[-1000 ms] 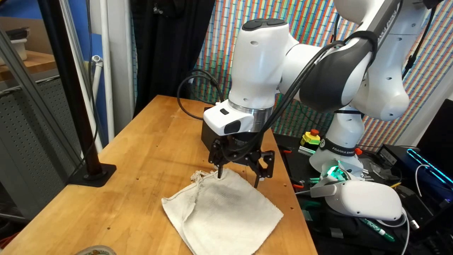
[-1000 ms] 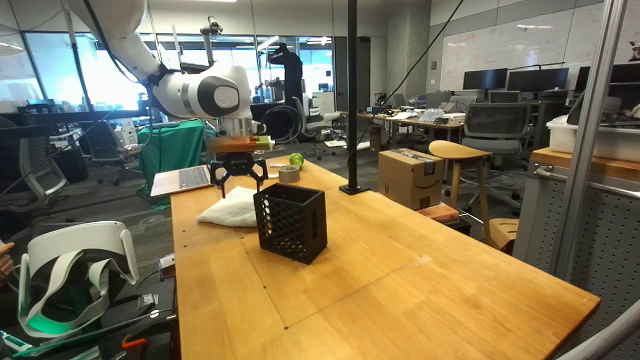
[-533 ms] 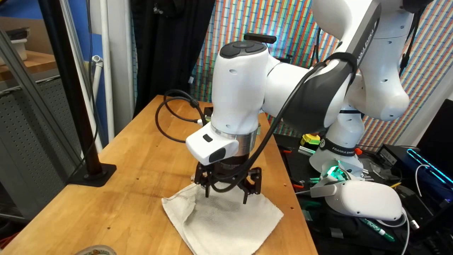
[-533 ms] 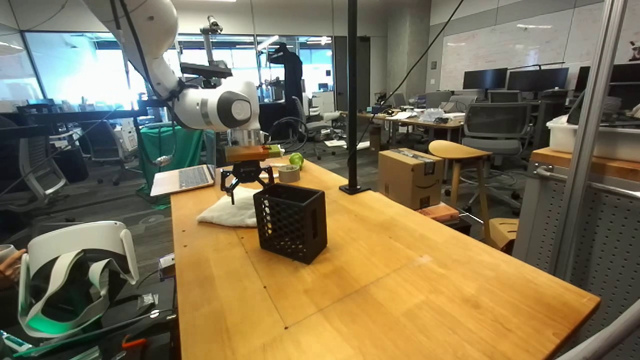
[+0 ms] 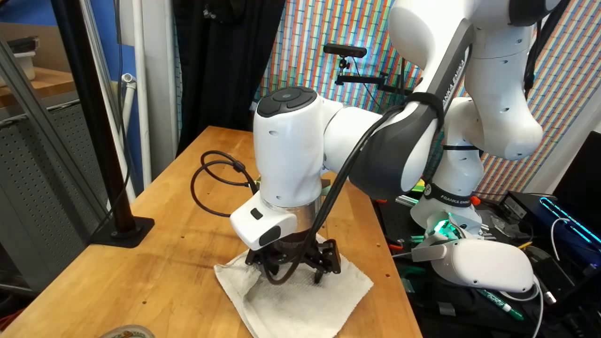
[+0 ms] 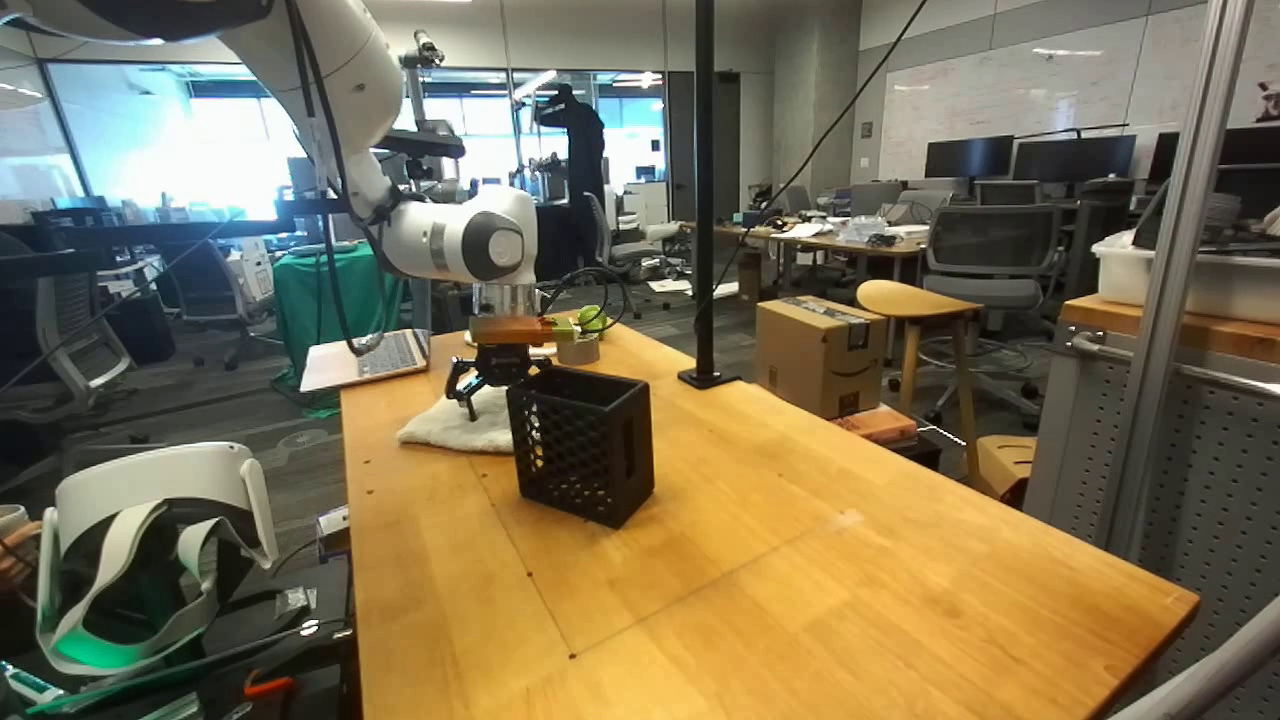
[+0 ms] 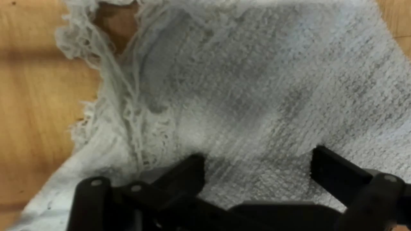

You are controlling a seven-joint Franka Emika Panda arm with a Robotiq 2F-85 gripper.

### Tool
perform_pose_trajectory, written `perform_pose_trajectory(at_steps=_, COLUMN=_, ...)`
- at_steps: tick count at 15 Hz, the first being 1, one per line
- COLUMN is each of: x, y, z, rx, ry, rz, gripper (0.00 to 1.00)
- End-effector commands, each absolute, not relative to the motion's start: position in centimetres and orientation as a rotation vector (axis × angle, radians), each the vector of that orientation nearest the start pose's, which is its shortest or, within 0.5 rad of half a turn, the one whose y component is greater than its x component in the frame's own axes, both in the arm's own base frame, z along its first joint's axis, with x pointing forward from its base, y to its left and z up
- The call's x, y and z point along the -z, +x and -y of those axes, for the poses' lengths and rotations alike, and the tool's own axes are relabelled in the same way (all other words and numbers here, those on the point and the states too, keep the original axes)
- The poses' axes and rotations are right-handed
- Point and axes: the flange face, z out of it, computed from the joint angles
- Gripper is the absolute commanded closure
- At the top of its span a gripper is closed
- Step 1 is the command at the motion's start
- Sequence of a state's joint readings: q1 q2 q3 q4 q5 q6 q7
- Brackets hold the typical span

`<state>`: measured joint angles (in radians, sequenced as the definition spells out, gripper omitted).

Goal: Put the white towel in the black box

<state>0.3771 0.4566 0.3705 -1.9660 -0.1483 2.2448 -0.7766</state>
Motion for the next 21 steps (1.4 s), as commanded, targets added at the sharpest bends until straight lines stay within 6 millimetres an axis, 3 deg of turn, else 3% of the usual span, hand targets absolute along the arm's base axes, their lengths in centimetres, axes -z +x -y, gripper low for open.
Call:
perform_pose_trajectory(at_steps=1, x=-23.3, y=45.7, z=-40.4, rx=0.262, ry=2.216, rz=-2.302, gripper=0.38)
perform_pose_trajectory(at_steps=7, x=-25.5, y=46.0, z=-40.6, rx=0.216, ry=2.235, rz=-2.25, gripper=0.84)
perform_pose_trajectory(at_steps=11, x=-29.2, y=45.3, z=-40.6, rx=0.145, ry=2.31, rz=-2.159, gripper=0.9)
perform_pose_trajectory(at_steps=12, x=-30.3, y=45.1, z=-40.4, rx=0.119, ry=2.335, rz=-2.124, gripper=0.86)
perform_pose_trajectory(at_steps=15, x=-35.6, y=43.4, z=-39.6, rx=0.006, ry=2.442, rz=-1.957, gripper=0.84)
perform_pose_trajectory(at_steps=18, x=-40.7, y=41.3, z=-38.0, rx=-0.116, ry=2.558, rz=-1.751, gripper=0.84)
perform_pose_trajectory(at_steps=21, x=-44.7, y=39.1, z=-35.0, rx=-0.203, ry=2.662, rz=-1.589, gripper=0.84)
